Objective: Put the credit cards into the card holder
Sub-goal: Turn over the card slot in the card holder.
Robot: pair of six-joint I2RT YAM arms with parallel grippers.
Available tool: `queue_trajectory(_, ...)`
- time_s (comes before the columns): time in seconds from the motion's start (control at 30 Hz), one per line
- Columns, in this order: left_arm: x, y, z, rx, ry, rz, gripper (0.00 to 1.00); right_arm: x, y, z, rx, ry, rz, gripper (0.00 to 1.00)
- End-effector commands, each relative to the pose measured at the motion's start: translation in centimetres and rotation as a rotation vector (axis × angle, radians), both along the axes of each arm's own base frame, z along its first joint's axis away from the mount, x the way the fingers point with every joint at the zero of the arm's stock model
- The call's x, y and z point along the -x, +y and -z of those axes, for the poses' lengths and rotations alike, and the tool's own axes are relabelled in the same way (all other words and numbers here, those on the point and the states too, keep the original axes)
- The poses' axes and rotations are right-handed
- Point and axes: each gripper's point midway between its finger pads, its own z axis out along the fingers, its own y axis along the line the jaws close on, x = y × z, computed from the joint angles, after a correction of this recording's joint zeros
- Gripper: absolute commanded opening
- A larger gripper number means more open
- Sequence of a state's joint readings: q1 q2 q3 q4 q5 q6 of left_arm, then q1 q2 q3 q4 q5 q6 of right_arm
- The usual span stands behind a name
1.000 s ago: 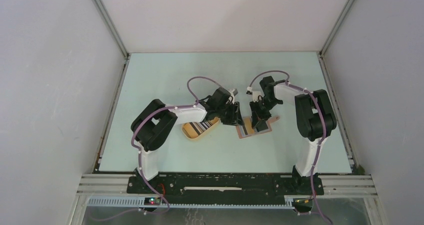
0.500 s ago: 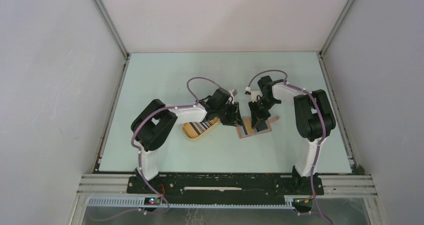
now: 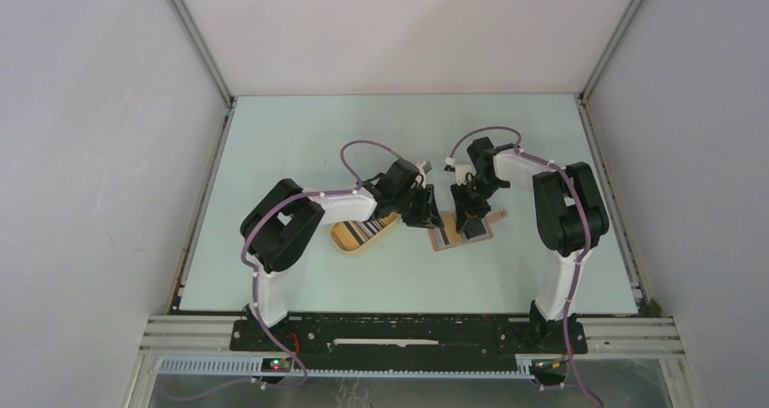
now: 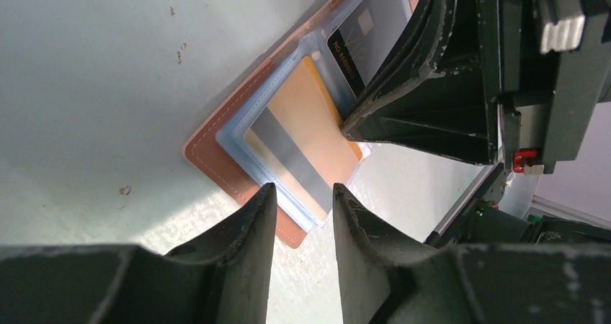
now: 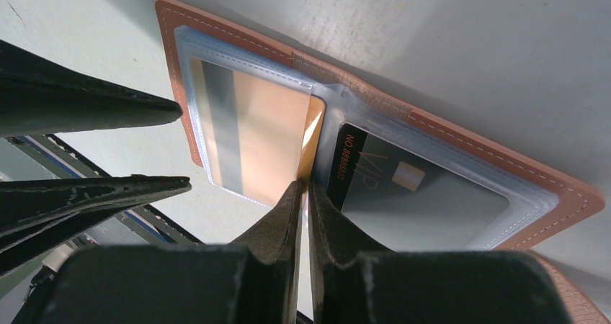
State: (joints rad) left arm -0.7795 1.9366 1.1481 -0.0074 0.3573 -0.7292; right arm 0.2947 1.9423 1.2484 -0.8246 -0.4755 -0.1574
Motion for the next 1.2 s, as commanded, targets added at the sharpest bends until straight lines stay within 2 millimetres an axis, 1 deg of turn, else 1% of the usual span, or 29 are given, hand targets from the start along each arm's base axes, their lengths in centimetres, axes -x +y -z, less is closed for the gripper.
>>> queue_trajectory(0.0, -1.2, -2.3, -2.2, 0.077, -0.039, 0.019, 0.39, -1.3, -0.2, 0.5, 0.032, -0.048, -0.007, 0.15)
queue_trajectory(0.2, -1.2, -2.3, -1.4, 0.064, -0.016, 0.015, 0.4, -1.3, -0.2, 0.5, 0.031, -0.048, -0.01, 0.15)
queue_trajectory(0.4, -1.1, -1.5, -0.4, 0.017, 0.015, -0.01, 0.43, -1.3, -0.2, 0.5, 0.031, -0.048, -0.01, 0.15)
queue_trajectory(0.57, -1.0, -0.9, 0.0, -0.019, 0.031, -0.026, 0.44, -1.3, -0.2, 0.5, 0.032, -0.049, -0.01, 0.15)
queue_trajectory(0.8, -0.8, -1.4, 0.1, -0.002, 0.064, -0.015, 0.45, -1.3, 0.0, 0.5, 0.026, -0.049, -0.012, 0.16)
queue_trajectory(1.07, -1.1, -1.6, 0.4, 0.029, 0.108, -0.035, 0.45, -1.0, 0.2, 0.5, 0.008, -0.029, -0.014, 0.17)
queue_trajectory(1.13, -1.1, -1.8, 0.1, 0.057, 0.108, -0.03, 0.45, -0.9, 0.3, 0.5, 0.003, -0.024, -0.013, 0.17)
queue_trajectory(1.17, -1.3, -2.1, -0.4, 0.085, 0.094, -0.027, 0.45, -0.8, 0.4, 0.6, -0.003, -0.019, -0.013, 0.17)
